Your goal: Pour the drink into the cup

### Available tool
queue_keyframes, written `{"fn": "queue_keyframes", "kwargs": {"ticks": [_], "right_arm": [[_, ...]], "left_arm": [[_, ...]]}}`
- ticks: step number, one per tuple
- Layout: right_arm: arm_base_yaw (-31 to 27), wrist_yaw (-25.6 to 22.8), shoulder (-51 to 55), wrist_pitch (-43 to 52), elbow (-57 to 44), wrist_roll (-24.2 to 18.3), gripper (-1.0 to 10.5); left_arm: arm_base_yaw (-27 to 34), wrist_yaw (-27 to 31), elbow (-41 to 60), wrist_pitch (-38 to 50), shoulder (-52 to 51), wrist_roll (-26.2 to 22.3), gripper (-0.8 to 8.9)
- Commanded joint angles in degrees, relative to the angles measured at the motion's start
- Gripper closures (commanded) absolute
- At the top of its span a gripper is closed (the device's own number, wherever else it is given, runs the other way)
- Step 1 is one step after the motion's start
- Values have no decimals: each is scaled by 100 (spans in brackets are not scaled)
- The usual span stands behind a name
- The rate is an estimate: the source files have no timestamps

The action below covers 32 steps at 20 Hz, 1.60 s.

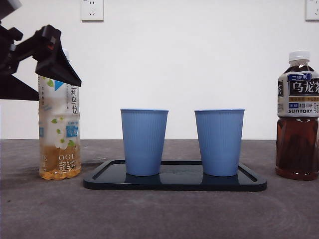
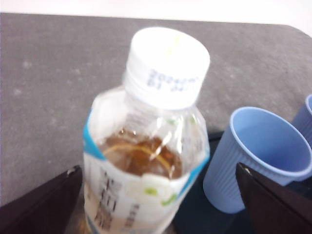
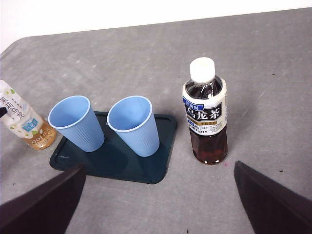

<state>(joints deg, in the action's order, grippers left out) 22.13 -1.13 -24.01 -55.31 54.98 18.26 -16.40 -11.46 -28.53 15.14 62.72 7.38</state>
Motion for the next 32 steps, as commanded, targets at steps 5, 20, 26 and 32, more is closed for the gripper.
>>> {"fn": "queue_keyframes", "kwargs": {"ticks": [5,20,26,32], "right_arm": [[35,0,-17,42,98,46,461],[35,-35,-17,44,98,81,461],[35,-37,-17,42,98,72,461],[35,-37,-17,42,98,70,461]], "left_arm": [[-39,33,-15,793,599,-74,324],[-57,127,-15,1526,1102,-216,599],[-72,127,-28,1344,837,-243,602],[-181,199,-431,-17,376,-271,602]]}}
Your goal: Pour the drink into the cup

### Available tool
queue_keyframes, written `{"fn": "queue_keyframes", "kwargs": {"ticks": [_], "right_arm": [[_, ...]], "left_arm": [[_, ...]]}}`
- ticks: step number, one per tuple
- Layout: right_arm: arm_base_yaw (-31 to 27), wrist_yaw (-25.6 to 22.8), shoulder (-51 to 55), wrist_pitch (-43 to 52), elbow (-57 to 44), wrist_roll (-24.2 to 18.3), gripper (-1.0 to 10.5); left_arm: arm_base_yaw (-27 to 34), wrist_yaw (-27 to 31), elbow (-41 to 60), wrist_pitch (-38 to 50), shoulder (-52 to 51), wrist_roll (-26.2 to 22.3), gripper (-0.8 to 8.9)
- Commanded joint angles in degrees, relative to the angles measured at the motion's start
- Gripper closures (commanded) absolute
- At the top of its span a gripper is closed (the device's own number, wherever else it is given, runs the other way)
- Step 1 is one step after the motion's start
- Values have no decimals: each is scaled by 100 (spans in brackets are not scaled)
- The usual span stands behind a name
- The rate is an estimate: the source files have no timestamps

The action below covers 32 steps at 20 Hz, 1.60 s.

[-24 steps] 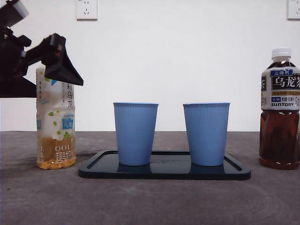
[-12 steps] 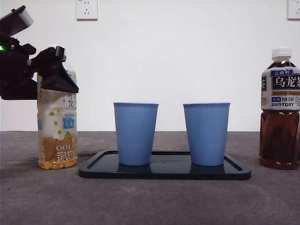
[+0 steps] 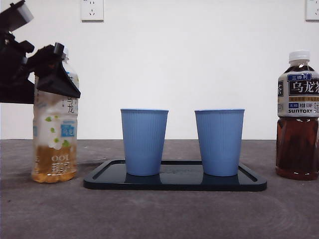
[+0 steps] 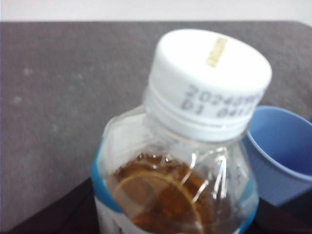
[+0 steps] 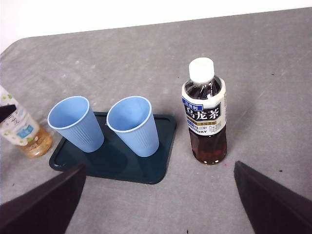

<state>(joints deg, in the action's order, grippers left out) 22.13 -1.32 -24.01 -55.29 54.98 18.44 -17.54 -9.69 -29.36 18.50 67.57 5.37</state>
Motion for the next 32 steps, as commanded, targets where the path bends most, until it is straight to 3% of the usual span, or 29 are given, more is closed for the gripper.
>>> {"fn": "queue_keyframes", "kwargs": {"ticks": [1,7,13,25,32], "right_arm": [[35,-20,-17,39,98,46,461],[35,-20,-17,42,98,46,461],[35,-22,-17,39,98,46,461],[35,-22,-17,44,98,42,461],[35,-24,-17,57,98,35,461]], "left_arm": [[-118,111,-481,-717,-157,-92,601],[-588,905,-1296,-2542,-170,-750,602],[-1093,2002,-2068,-3755,-125,-1097,603],[-1720,3515,-3753,-6081,949,-1460,605],[-2068,4286,-4623,-6885,1884,-1652,606]]}}
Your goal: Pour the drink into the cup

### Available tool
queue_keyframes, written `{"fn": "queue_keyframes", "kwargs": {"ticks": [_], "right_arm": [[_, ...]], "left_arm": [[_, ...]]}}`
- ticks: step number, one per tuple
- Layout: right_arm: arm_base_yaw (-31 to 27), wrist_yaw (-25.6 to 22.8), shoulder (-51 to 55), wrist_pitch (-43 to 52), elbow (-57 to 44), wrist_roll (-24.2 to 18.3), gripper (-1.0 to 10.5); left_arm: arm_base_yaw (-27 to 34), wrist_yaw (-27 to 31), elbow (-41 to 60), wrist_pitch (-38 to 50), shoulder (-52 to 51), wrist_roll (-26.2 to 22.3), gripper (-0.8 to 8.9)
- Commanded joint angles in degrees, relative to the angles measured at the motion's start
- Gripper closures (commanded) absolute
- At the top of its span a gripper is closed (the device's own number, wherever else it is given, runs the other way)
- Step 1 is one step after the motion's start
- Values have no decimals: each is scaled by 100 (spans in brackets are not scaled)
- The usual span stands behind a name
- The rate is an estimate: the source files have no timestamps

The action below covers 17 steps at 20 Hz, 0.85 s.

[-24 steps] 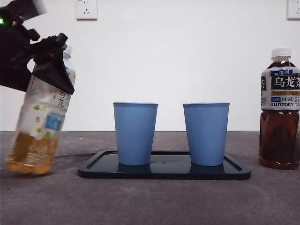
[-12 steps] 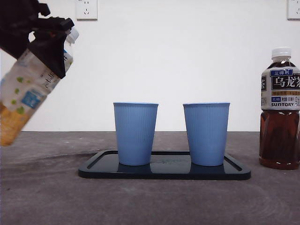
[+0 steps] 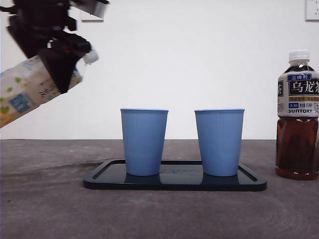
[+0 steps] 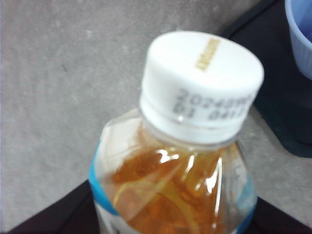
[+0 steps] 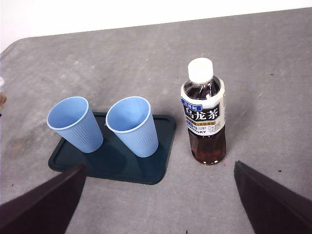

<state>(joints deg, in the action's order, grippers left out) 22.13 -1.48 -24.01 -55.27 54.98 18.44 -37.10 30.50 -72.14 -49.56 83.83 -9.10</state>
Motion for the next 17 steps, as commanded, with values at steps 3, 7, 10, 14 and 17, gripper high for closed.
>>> {"fn": "queue_keyframes", "kwargs": {"ticks": [3,7,10,14,17], "right_arm": [[35,-11,-17,85,98,9,461],[35,-11,-17,122,96,-63,461],[35,-9,-17,157,96,-85,461],[35,-7,-17,258,94,-90,461],[35,-7,-17,256,94,-107,461]], "left_arm": [[-240,514,-629,-304,619,-225,607],[-387,896,-903,-625,1025,-258,610],[-505,1117,-1027,-765,1259,-302,610],[-706,1220,-1209,-802,1504,-365,610],[-839,1305,-1274,-754,1587,-391,610]]}}
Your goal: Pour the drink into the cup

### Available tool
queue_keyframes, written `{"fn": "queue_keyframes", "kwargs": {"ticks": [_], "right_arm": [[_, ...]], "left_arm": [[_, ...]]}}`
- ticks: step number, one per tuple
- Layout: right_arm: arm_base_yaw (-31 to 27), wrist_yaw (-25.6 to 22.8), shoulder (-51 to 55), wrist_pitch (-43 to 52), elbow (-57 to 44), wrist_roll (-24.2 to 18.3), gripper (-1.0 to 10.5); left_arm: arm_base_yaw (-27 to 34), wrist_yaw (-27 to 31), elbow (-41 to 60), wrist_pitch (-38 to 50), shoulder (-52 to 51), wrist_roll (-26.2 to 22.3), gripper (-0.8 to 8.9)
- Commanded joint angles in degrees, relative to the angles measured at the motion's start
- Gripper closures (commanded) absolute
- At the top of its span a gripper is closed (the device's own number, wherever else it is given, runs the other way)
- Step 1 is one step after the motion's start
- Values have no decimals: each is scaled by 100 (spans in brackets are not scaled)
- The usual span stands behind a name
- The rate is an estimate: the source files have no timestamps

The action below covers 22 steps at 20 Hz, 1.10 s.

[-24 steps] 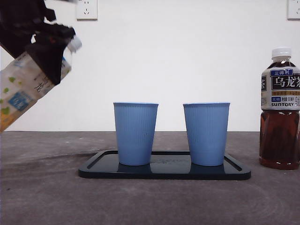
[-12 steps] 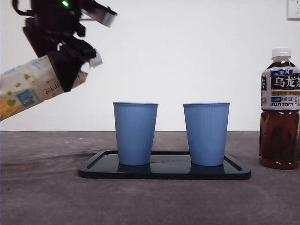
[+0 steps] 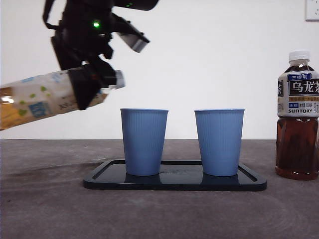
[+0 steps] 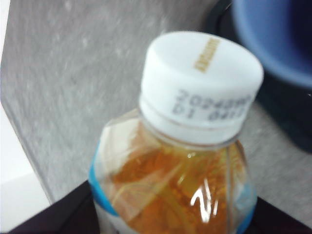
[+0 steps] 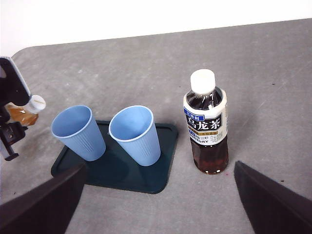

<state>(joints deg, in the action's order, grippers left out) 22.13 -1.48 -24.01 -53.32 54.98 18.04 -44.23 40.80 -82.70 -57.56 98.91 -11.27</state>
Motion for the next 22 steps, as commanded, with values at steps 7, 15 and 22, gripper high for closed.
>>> {"fn": "queue_keyframes", "kwargs": {"ticks": [7,15,22], "right_arm": [[35,-4,-17,59,94,-92,461],[35,-2,-17,57,94,-94,461],[35,2,-17,50,94,-96,461]], "left_arm": [[-330,940,-223,4,153,-487,610],[-509,1248,-223,20,192,-658,610],[-555,1805,-223,13,431,-981,610]]}}
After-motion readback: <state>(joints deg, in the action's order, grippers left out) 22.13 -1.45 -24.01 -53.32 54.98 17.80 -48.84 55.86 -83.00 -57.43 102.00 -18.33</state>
